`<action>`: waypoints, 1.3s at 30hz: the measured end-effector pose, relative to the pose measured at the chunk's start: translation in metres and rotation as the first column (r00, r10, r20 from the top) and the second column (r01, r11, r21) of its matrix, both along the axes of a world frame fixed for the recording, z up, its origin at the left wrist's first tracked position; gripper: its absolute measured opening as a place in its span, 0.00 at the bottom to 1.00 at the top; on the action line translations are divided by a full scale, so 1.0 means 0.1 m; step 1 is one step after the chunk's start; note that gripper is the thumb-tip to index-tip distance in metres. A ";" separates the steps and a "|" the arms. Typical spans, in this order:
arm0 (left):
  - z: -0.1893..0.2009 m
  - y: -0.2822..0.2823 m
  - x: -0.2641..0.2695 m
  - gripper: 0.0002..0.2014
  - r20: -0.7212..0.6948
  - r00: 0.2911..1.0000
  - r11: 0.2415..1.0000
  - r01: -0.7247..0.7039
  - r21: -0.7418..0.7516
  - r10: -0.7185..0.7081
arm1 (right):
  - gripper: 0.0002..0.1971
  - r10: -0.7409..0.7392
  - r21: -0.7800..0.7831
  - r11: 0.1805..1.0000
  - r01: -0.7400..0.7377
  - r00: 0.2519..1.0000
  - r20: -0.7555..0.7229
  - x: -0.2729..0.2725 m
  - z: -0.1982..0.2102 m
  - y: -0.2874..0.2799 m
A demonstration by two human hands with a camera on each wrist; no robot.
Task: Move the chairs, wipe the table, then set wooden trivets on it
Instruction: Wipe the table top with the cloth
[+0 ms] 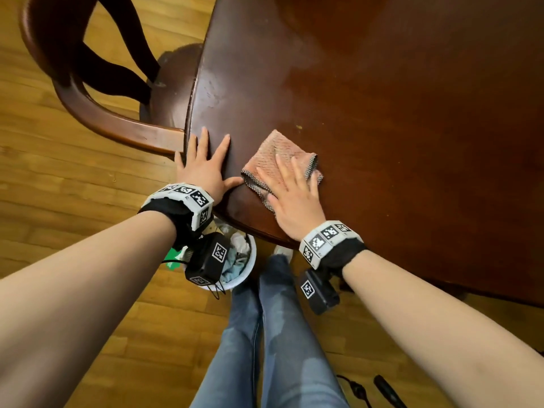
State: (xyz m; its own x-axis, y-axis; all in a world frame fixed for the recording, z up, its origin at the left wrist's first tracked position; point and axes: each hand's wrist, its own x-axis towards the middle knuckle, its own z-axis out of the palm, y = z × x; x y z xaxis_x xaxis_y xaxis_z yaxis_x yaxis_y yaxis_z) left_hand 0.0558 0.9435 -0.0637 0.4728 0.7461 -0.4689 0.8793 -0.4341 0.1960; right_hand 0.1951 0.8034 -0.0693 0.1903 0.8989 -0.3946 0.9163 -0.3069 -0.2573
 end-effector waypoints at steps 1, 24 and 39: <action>-0.01 0.02 0.00 0.44 0.002 1.000 1.000 0.011 0.010 -0.011 | 0.27 0.001 0.010 1.000 -0.001 1.000 -0.001 0.00 -0.02 0.13; 0.04 1.77 1.29 0.60 0.075 0.992 0.992 -0.098 -0.079 0.104 | 0.27 -0.156 0.029 0.988 0.154 0.987 0.050 1.99 -0.09 3.37; -0.07 1.93 1.33 0.64 0.078 0.992 0.991 -0.087 -0.104 0.095 | 0.27 -0.092 0.081 0.993 0.084 0.991 0.098 2.12 -0.12 4.60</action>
State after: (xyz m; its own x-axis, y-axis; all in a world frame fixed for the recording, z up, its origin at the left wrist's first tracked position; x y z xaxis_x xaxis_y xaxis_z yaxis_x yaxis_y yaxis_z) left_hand 0.1886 1.1365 -0.0710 0.4452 0.7387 -0.5061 0.8933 -0.3275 0.3078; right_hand 0.4072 1.2637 -0.0814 0.3054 0.9039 -0.2994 0.9092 -0.3702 -0.1902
